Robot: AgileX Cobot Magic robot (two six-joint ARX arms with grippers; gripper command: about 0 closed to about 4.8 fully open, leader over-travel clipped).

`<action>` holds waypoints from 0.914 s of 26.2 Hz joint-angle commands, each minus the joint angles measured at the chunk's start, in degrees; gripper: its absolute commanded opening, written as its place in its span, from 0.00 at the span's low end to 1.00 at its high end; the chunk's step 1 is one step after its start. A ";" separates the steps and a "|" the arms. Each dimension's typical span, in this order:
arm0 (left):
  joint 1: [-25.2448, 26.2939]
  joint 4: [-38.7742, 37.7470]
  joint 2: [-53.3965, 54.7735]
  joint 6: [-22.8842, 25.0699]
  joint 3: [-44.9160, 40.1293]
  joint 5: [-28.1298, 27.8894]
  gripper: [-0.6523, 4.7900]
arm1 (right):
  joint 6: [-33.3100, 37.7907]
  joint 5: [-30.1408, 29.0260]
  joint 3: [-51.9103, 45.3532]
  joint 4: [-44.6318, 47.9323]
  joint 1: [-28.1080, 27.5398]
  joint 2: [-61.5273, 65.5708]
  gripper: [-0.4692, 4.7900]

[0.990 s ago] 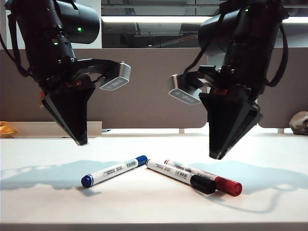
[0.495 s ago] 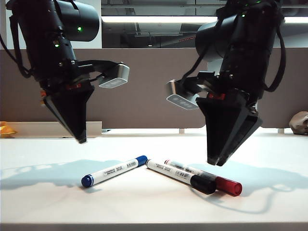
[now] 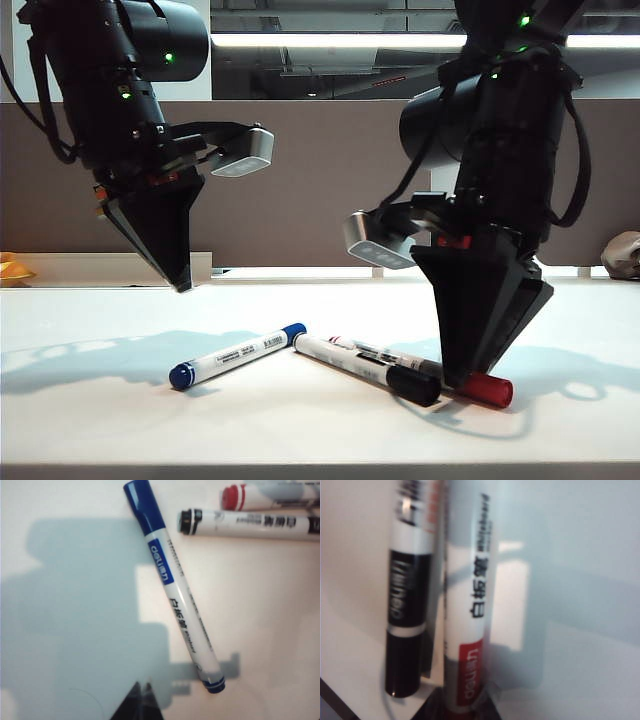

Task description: Pick up the markers one by one and line them up horizontally in a straight line on the table.

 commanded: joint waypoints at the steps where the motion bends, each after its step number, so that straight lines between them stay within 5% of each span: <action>1: 0.04 0.28 -0.26 -0.17 0.24 0.31 0.11 | -1.53 0.39 0.09 -0.55 0.02 -0.02 0.27; 24: -1.51 -2.29 2.69 -0.48 -0.15 11.63 0.12 | -10.01 19.30 0.09 -4.09 -0.11 -0.02 0.27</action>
